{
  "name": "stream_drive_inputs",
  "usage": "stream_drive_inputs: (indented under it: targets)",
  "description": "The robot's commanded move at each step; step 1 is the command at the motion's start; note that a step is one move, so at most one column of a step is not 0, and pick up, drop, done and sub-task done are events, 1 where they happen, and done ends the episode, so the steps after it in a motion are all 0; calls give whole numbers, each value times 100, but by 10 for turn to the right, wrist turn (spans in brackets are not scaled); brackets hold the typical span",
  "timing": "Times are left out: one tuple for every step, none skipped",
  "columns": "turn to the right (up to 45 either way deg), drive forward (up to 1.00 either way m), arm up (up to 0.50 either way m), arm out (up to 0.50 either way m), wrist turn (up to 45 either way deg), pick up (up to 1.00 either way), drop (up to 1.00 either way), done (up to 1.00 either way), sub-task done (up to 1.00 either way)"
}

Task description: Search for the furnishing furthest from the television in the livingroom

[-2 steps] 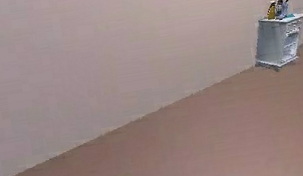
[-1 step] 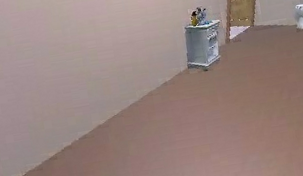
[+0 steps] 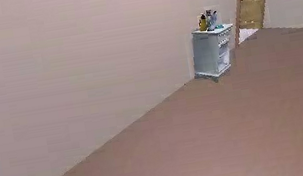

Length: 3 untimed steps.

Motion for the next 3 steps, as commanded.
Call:
stream_drive_inputs:
  targets:
    - [300, 0, 0, 0, 0, 0, 0, 0, 0]
    - [30, 0, 0, 0, 0, 0, 0, 0, 0]
    - [0, 100, 0, 0, 0, 0, 0, 0, 0]
